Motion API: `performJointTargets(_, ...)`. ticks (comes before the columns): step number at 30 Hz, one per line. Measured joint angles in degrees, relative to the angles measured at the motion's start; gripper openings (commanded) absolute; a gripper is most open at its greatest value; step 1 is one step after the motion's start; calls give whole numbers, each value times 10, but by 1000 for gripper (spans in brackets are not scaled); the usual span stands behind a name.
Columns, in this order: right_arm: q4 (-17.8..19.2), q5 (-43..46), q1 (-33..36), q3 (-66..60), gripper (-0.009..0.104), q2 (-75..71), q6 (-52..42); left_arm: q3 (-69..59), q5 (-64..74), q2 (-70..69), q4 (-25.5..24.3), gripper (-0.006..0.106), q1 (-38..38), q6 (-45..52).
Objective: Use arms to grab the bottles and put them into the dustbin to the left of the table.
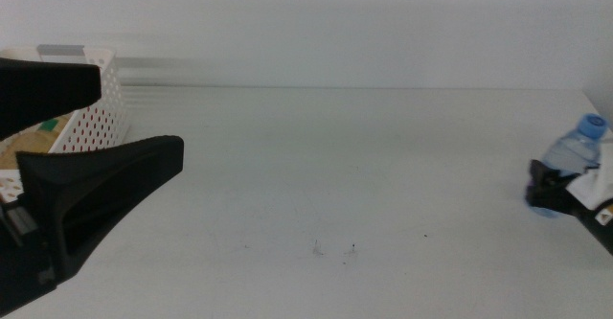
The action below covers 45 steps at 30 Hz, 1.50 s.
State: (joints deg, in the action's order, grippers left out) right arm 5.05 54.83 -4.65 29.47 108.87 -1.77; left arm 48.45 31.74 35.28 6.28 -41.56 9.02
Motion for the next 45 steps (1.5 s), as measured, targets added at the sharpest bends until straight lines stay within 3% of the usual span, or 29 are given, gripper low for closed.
performJointTargets(5,46,-75,80,55,-2,-24,56,0,0,0,0,94,0,0)
performJointTargets(11,67,-181,214,217,-2,-5,71,0,0,0,0,94,0,0)
performJointTargets(19,88,-263,335,414,-2,119,79,0,0,0,0,94,0,0)
performJointTargets(25,95,-284,381,464,-2,176,80,0,0,0,0,94,0,0)
performJointTargets(33,94,-285,385,467,3,183,81,0,0,0,-1,94,0,0)
performJointTargets(34,94,-286,385,467,24,183,81,0,0,0,-1,94,0,0)
performJointTargets(37,94,-292,385,467,57,183,81,0,0,0,-1,94,0,0)
performJointTargets(40,95,-298,385,468,64,183,81,0,0,0,-1,94,0,0)
performJointTargets(45,103,-289,385,473,65,178,83,0,0,0,-1,94,0,0)
